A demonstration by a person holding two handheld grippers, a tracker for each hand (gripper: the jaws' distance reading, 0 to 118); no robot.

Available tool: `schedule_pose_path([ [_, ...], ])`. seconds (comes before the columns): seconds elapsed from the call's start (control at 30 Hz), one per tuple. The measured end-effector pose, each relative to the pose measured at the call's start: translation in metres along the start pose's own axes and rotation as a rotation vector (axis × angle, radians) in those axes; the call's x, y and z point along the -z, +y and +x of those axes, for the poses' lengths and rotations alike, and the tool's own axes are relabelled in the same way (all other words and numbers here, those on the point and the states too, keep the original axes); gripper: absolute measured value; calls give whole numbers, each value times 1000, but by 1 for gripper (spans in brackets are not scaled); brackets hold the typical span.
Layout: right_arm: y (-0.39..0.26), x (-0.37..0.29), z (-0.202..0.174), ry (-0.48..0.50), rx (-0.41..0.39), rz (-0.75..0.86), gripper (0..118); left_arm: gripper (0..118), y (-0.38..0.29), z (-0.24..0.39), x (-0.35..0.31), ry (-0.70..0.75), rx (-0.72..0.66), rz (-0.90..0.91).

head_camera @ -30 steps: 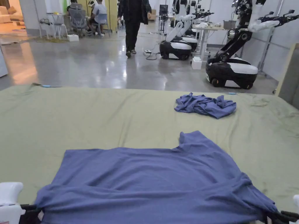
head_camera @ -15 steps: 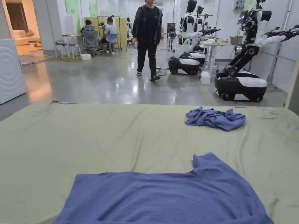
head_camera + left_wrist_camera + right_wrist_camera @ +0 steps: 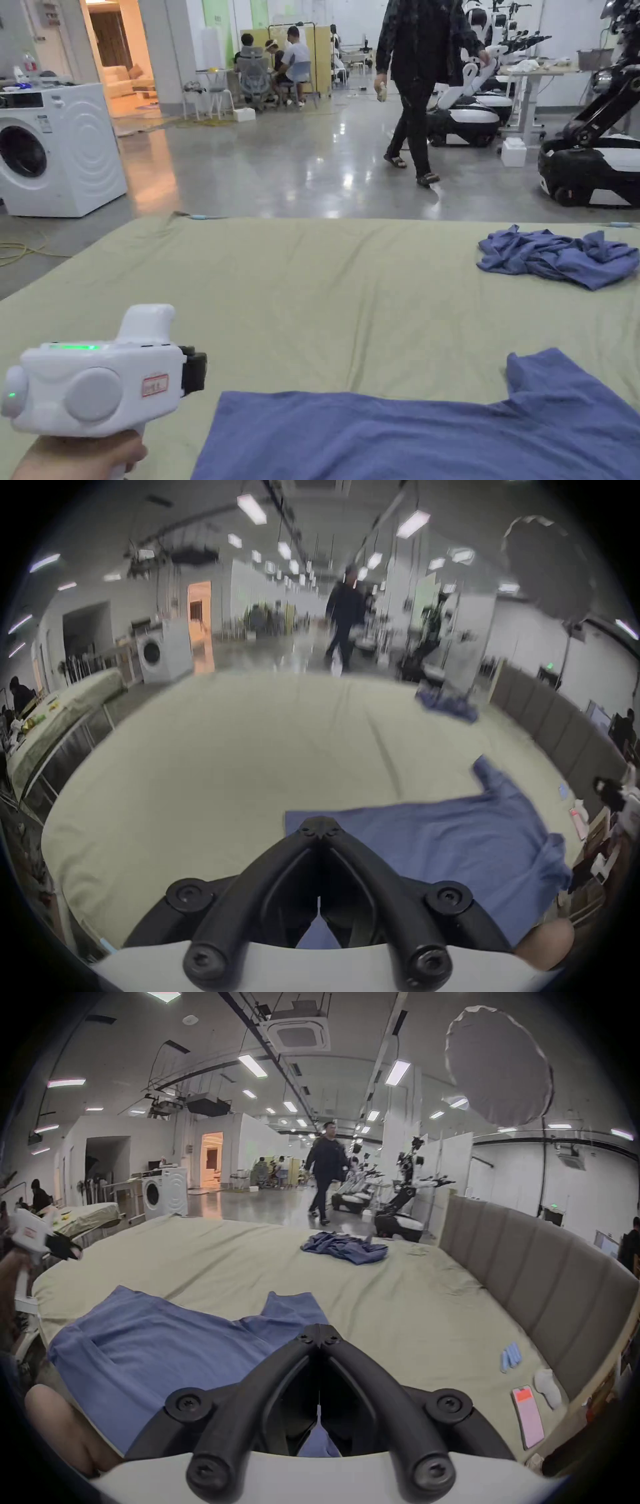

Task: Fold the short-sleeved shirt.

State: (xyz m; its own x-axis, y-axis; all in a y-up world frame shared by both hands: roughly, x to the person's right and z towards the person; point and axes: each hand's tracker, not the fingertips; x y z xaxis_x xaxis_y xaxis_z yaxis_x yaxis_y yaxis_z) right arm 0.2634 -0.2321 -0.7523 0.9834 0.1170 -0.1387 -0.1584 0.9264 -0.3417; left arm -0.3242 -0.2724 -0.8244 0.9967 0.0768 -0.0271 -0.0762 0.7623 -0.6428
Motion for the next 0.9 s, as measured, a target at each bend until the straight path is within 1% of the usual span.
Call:
schedule_pose_path([
  [0.07, 4, 24, -10, 23, -44, -30, 2, 0, -1, -8, 58, 13, 29, -112],
  [0.1, 2, 35, -12, 40, -62, -37, 2, 3, -3, -12, 76, -6, 1, -150],
  [0.13, 2, 44, -15, 57, -71, -45, 2, 29, -6, -16, 93, 16, -44, -150],
  [0.17, 2, 52, -18, 76, -67, -57, 2, 80, -8, -19, 107, 44, -79, -147],
  [0.2, 2, 56, -20, 86, -59, -65, 2, 118, -9, -21, 118, 28, -92, -179],
  [0.23, -1, 63, -21, 100, -55, -73, 2, 118, -13, -22, 132, 31, -107, -230],
  [0.27, -2, 66, -23, 112, -57, -80, 2, 118, -14, -23, 140, 32, -97, -170],
  [0.3, -2, 68, -25, 120, -65, -84, 2, 118, -21, -21, 149, 69, -81, -227],
  [0.37, -5, 71, -27, 130, -83, -87, 2, 118, -26, -20, 162, 99, -54, -259],
  [0.4, -6, 72, -27, 131, -87, -88, 2, 112, -30, -19, 166, 95, -51, -268],
  [0.43, -6, 73, -27, 133, -92, -89, 2, 100, -34, -18, 168, 93, -53, -281],
  [0.47, -6, 75, -26, 133, -96, -92, 2, 77, -30, -16, 160, 77, -47, -288],
  [0.5, -9, 76, -25, 130, -98, -96, 2, 64, -31, -9, 151, 123, 27, -224],
  [0.53, -10, 77, -23, 126, -101, -100, 2, 46, -32, -5, 146, 110, 51, -181],
  [0.57, -11, 80, -21, 124, -100, -112, 2, 28, -34, -2, 142, 84, 31, -166],
  [0.6, -11, 83, -19, 124, -97, -125, 2, 1, -30, 4, 132, 118, 27, -178],
  [0.7, -16, 102, -7, 117, -78, -177, 2, 1, -35, 9, 121, 56, 64, -171],
  [0.73, -17, 115, -2, 108, -80, -193, 2, 1, -32, 11, 119, 51, 53, -163],
  [0.77, -22, 132, 7, 84, -76, -247, 2, 1, -32, 12, 114, 41, 53, -150],
  [0.8, -23, 151, 14, 72, -55, -319, 2, 1, -35, 16, 109, -12, 16, -171],
  [0.83, -23, 171, 21, 89, -35, -405, 3, 1, -34, 17, 105, -18, 20, -161],
  [0.87, -25, 194, 29, 95, 1, -464, 21, 1, -29, 17, 102, -27, 20, -159],
  [0.9, -31, 216, 40, 72, 11, -484, 69, 1, -28, 18, 99, -36, 24, -153],
])
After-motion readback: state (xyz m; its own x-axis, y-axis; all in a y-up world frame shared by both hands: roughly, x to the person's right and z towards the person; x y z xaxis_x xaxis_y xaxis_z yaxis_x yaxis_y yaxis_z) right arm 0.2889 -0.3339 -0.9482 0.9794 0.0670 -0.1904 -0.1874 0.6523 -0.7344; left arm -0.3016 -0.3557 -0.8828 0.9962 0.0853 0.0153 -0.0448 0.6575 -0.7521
